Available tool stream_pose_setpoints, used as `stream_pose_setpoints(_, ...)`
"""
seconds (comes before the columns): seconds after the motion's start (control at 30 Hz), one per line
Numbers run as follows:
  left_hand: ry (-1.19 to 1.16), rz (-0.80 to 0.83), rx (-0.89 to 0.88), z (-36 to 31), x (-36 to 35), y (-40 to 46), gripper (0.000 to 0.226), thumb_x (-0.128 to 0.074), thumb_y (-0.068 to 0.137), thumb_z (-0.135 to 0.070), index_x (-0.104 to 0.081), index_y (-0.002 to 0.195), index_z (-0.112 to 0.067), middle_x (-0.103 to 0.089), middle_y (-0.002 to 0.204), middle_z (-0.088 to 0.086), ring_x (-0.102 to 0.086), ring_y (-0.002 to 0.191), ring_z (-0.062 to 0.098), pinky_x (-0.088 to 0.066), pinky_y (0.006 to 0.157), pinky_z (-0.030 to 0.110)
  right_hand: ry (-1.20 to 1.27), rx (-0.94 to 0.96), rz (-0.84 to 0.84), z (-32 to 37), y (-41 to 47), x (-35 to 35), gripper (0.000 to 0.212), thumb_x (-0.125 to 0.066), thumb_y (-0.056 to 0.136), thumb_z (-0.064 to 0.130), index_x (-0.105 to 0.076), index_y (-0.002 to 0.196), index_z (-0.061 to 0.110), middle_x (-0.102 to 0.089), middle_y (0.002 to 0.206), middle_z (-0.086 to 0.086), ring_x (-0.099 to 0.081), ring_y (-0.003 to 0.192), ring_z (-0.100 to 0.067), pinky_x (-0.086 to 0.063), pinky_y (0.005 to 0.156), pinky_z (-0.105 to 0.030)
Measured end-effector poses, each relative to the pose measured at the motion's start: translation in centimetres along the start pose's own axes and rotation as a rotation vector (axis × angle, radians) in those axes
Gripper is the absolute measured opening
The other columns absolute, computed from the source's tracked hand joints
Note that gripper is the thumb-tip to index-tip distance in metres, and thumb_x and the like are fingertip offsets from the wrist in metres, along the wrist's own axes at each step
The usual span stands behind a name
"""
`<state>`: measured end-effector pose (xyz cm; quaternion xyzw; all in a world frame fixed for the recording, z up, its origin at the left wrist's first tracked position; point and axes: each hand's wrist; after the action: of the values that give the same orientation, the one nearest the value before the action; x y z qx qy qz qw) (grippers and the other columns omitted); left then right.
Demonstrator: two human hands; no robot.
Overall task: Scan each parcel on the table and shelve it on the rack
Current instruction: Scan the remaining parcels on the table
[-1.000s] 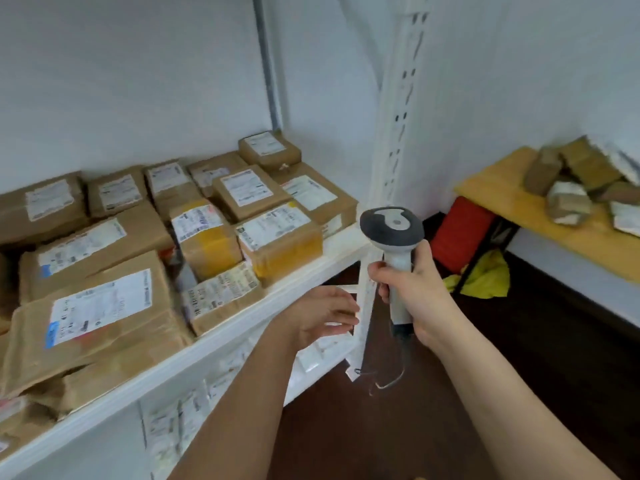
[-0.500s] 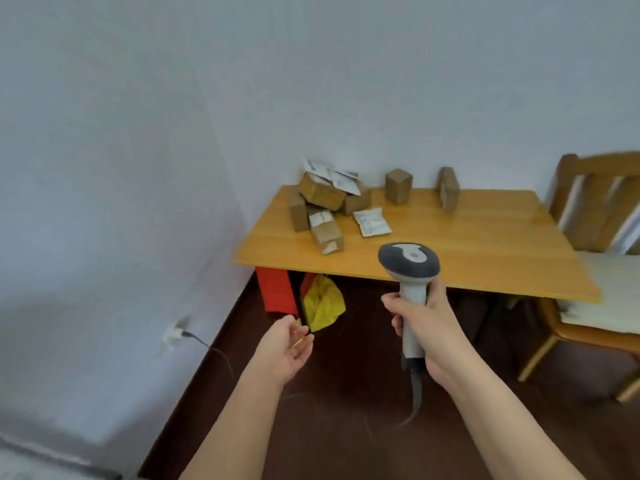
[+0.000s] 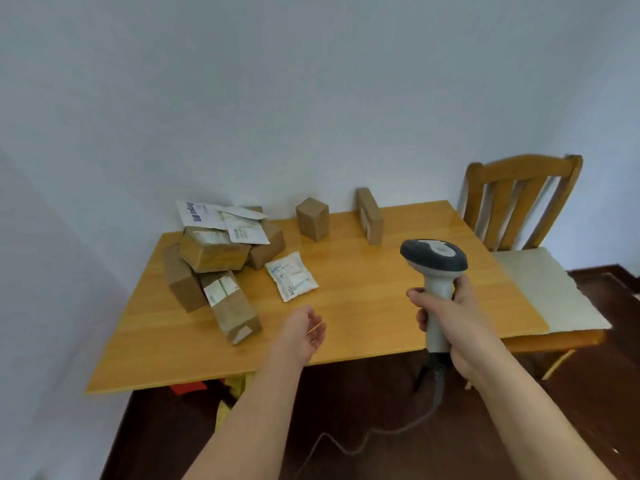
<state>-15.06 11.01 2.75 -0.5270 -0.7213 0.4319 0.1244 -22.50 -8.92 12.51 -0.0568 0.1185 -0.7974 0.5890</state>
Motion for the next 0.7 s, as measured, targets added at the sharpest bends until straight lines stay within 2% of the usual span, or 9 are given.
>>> stream_pose_setpoints(0.13, 0.079, 0.043, 0.012, -2.7, -6.1, 5.6, 0.013, -0.046, 0.095, 0.003, -0.049, 0.086, -0.007, -0.054, 0.083, 0.007, -0.057, 0.073, 0.018, -0.045, 0.06, 0.028, 0.012, -0.035, -0.085, 1.1, 6.1, 0.7, 0.037, -0.068, 0.09, 0.007, -0.049, 0.119, 0.019, -0.062, 0.097, -0.011, -0.053, 0.054, -0.014, -0.048, 0.053, -0.03)
stream_pose_setpoints(0.23, 0.116, 0.041, 0.045, -3.9, -10.2, 10.2, 0.011, -0.046, 0.096, 0.0, -0.049, 0.087, -0.006, -0.056, 0.082, 0.007, -0.057, 0.073, 0.02, -0.044, 0.057, 0.029, 0.007, -0.076, -0.073, 1.2, 11.3, 1.0, 0.028, -0.066, 0.091, 0.009, -0.056, 0.115, 0.018, -0.061, 0.096, -0.014, -0.052, 0.054, -0.013, -0.047, 0.055, -0.031)
stream_pose_setpoints(0.37, 0.15, -0.022, 0.031, -6.2, -14.3, 16.4, 0.014, -0.046, 0.097, -0.002, -0.05, 0.084, -0.006, -0.055, 0.083, 0.007, -0.057, 0.073, 0.018, -0.044, 0.057, 0.028, -0.028, -0.11, 0.006, 1.2, 19.7, 0.8, 0.024, -0.065, 0.091, 0.011, -0.059, 0.114, 0.018, -0.063, 0.096, -0.013, -0.051, 0.054, -0.012, -0.047, 0.058, -0.032)
stream_pose_setpoints(0.47, 0.187, -0.151, -0.047, -9.1, -17.0, 20.6, 0.013, -0.045, 0.096, -0.001, -0.05, 0.085, -0.005, -0.053, 0.086, 0.008, -0.055, 0.071, 0.019, -0.044, 0.059, 0.027, -0.041, -0.14, 0.078, 2.1, 26.4, 0.4, 0.024, -0.066, 0.091, 0.013, -0.058, 0.113, 0.017, -0.064, 0.101, -0.019, -0.051, 0.055, -0.011, -0.047, 0.059, -0.031)
stream_pose_setpoints(0.5, 0.24, -0.205, -0.09, -10.1, -17.8, 21.8, 0.007, -0.046, 0.095, -0.002, -0.052, 0.093, -0.004, -0.052, 0.089, 0.009, -0.054, 0.073, 0.02, -0.045, 0.061, 0.028, -0.052, -0.152, 0.103, 2.6, 28.4, 0.3, 0.023, -0.066, 0.091, 0.014, -0.058, 0.112, 0.018, -0.064, 0.106, -0.022, -0.052, 0.056, -0.011, -0.048, 0.059, -0.031)
stream_pose_setpoints(0.53, 0.336, -0.251, -0.143, -11.2, -18.4, 23.0, 0.012, -0.048, 0.094, -0.004, -0.053, 0.106, -0.004, -0.053, 0.094, 0.01, -0.053, 0.076, 0.022, -0.046, 0.065, 0.031, -0.059, -0.165, 0.123, 3.2, 30.3, 0.2, 0.021, -0.066, 0.092, 0.015, -0.058, 0.111, 0.018, -0.065, 0.111, -0.024, -0.052, 0.057, -0.011, -0.048, 0.059, -0.03)
stream_pose_setpoints(0.6, 0.598, -0.288, -0.305, -13.2, -19.3, 25.8, 0.039, -0.054, 0.093, -0.009, -0.048, 0.131, -0.009, -0.055, 0.115, 0.009, -0.053, 0.09, 0.022, -0.046, 0.075, 0.033, -0.062, -0.177, 0.163, 4.1, 33.9, -0.1, 0.019, -0.065, 0.093, 0.016, -0.058, 0.11, 0.019, -0.065, 0.114, -0.024, -0.051, 0.057, -0.01, -0.048, 0.058, -0.028)
stream_pose_setpoints(0.7, 0.85, -0.292, -0.524, -16.3, -21.0, 29.4, 0.061, -0.061, 0.086, -0.011, -0.042, 0.144, -0.015, -0.048, 0.137, 0.008, -0.055, 0.114, 0.026, -0.051, 0.088, 0.037, -0.093, -0.193, 0.204, 4.4, 38.6, -0.7, 0.018, -0.065, 0.093, 0.017, -0.058, 0.109, 0.02, -0.066, 0.113, -0.022, -0.052, 0.056, -0.01, -0.049, 0.058, -0.027)
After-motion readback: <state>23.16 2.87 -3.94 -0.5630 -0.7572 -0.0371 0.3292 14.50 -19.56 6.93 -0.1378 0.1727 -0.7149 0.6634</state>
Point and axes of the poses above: each hand's wrist, its own y-axis towards the middle knuckle, its own x-axis out of the back of the hand, z = x × y
